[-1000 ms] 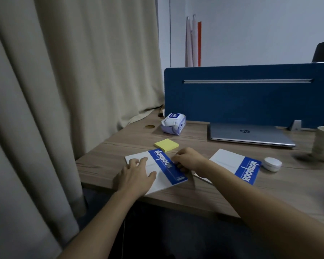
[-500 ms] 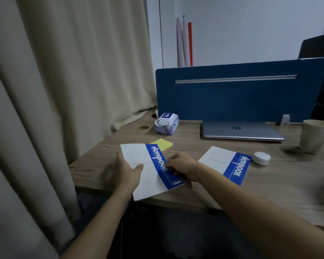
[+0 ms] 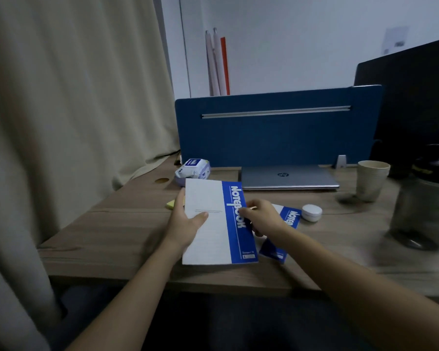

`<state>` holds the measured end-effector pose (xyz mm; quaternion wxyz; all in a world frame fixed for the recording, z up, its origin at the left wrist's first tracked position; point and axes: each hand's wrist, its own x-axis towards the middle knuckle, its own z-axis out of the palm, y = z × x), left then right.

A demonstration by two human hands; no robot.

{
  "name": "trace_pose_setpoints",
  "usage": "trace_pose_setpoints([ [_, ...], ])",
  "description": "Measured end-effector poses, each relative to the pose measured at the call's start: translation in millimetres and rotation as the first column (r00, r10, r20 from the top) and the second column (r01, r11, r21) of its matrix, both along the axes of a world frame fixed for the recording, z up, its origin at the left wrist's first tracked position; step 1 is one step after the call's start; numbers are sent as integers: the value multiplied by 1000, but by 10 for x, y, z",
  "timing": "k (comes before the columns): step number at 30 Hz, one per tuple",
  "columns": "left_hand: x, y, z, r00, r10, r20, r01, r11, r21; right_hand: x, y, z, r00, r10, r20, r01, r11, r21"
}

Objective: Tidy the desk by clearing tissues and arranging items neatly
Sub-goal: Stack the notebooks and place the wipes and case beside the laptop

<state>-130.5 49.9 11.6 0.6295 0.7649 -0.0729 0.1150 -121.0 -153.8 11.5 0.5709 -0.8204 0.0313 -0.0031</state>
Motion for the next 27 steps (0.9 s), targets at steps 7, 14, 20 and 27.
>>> trace_pose_setpoints([
  [7, 229, -701, -85, 983, -166, -80, 176, 974, 141, -142, -773, -96, 989, -145, 14, 146, 982, -121],
  [14, 350, -919, -168, 947, -185, -263, 269, 904, 333, -218, -1050, -296, 966, -240, 100, 260, 906, -333],
  [20, 330, -920, -134, 940, -162, -300, 220, 961, 170, -210, -907, -359, 943, -208, 261, 317, 804, -504],
  [27, 260, -894, -173, 907, -223, -356, 258, 965, 52, -198, -944, -357, 950, -154, 273, 268, 849, -455],
])
